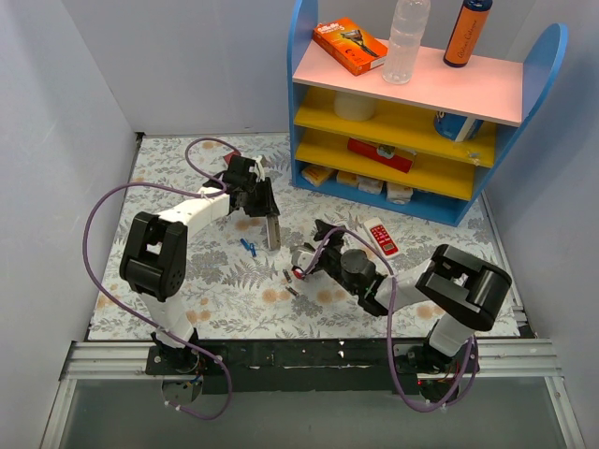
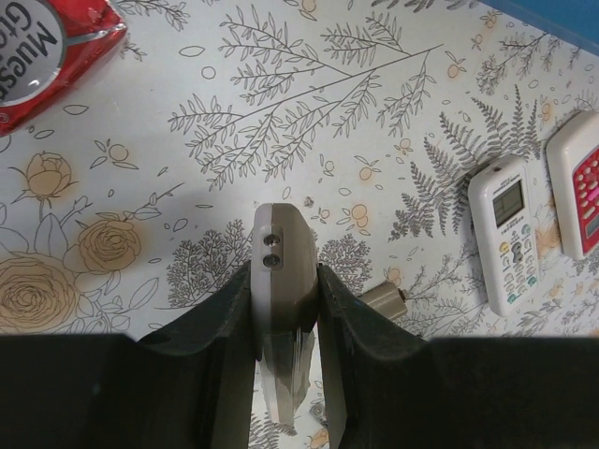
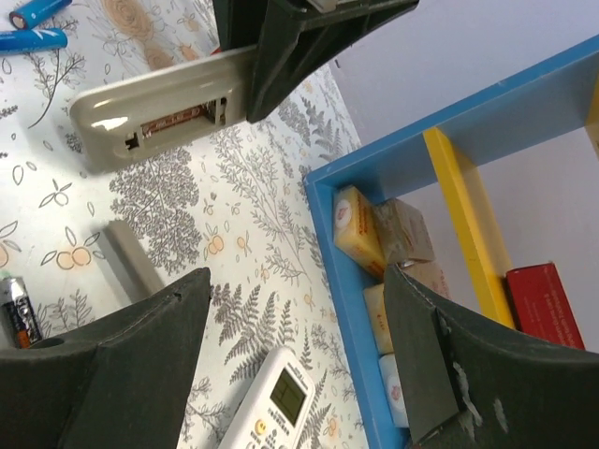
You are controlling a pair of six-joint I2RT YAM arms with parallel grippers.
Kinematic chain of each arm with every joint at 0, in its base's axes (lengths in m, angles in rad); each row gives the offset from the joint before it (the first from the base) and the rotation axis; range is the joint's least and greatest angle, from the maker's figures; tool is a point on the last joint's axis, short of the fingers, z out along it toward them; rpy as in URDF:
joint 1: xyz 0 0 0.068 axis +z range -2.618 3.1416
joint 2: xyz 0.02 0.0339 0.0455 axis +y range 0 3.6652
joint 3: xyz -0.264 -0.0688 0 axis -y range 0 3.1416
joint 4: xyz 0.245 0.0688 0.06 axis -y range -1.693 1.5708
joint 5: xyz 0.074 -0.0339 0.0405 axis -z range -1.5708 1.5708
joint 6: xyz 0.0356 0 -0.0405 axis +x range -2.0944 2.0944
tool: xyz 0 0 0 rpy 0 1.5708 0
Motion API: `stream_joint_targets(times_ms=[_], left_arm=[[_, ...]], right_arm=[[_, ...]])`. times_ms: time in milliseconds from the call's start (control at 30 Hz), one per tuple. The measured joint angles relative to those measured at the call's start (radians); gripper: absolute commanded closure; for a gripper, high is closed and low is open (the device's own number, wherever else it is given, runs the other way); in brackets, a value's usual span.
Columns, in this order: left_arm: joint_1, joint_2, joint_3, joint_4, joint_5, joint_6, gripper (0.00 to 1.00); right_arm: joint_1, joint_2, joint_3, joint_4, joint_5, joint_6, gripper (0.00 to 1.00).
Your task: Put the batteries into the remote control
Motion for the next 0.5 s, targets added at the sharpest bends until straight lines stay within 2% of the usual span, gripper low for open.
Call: stream_joint_targets(times_ms=[167,267,367,500], left_arm=[[0.002,-0.004,0.000,-0.005,-0.018,0.004,1.00],[0.003,-0.028,-0.003,-0.012,-0.023,0.004,1.00],[0.005,-0.120,-0.046,-0.009,-0.023,-0.002,1.00],[0.007,-0.325,-0.156,0.029,-0.008,-0.021,1.00]], right_arm=[[0.000,-0.069,-0.025,-0.094,0.014,0.061,0.17],[0.000,-0.158,-0.024,-0.206,0.019,0.153,0.04],[0.001,-0.262,0.039,-0.446,0.023,0.298,0.02],[0.000,-0.325,0.193,-0.746,0.018,0.483,0.03]])
